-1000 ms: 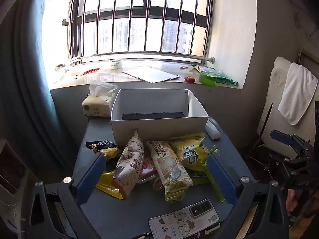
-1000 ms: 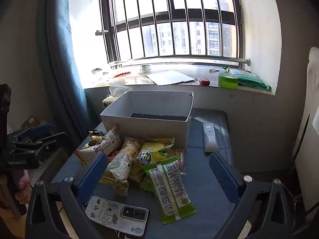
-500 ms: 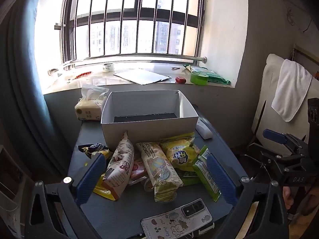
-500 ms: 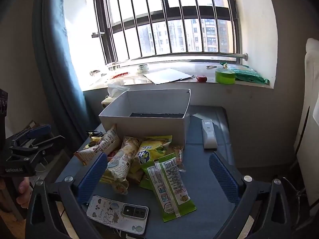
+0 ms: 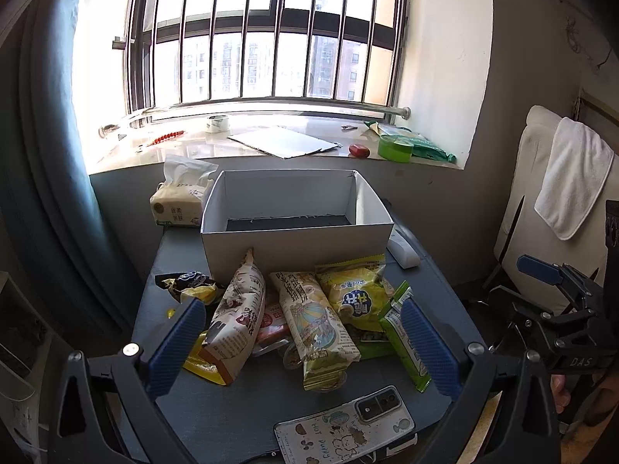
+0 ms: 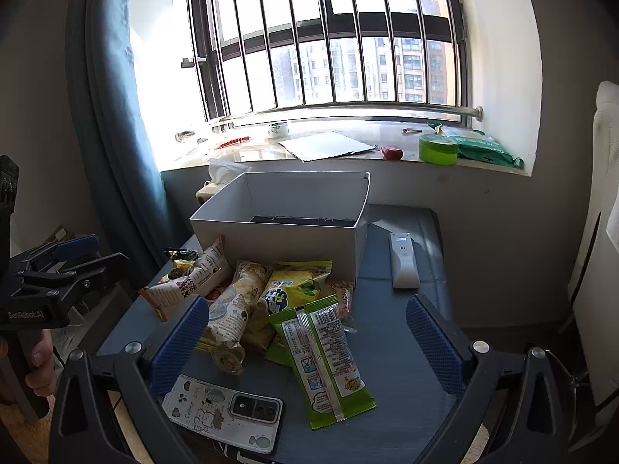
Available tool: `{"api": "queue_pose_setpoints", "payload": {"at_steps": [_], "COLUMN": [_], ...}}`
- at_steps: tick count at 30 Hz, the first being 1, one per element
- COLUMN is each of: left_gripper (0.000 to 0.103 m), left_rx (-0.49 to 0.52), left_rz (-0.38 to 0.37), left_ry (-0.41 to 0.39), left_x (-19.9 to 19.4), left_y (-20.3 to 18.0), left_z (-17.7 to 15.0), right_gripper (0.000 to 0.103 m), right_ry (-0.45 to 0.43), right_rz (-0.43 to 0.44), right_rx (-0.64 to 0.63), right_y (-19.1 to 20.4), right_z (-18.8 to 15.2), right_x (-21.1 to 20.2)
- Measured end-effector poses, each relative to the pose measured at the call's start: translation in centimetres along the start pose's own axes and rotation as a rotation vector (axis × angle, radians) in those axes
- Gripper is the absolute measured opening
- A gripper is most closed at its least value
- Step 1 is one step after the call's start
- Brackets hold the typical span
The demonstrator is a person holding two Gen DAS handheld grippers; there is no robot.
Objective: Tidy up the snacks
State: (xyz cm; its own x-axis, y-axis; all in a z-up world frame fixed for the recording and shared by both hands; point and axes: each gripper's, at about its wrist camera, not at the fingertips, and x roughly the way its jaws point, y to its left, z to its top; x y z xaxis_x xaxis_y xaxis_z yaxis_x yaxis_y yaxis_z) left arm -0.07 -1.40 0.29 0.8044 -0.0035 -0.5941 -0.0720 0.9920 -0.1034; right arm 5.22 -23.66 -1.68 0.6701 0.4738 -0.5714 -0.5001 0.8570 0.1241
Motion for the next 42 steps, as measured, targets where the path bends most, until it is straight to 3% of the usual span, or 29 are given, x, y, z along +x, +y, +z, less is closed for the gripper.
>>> {"api": "queue_pose_setpoints", "payload": {"at_steps": [42], "left_gripper": [0.103], "left_rx": [-0.001], "left_rz": [0.030], "left_ry": [0.018], "left_x": [0.31], "left_y": [0.28], "left_z": [-0.48], "right_gripper": [0.103], "right_ry": [0.013], "right_rz": [-0.004], "right_rx": [-0.025], "right_y": [0.29], "right_z": [-0.64], "right_x": [0.47]}}
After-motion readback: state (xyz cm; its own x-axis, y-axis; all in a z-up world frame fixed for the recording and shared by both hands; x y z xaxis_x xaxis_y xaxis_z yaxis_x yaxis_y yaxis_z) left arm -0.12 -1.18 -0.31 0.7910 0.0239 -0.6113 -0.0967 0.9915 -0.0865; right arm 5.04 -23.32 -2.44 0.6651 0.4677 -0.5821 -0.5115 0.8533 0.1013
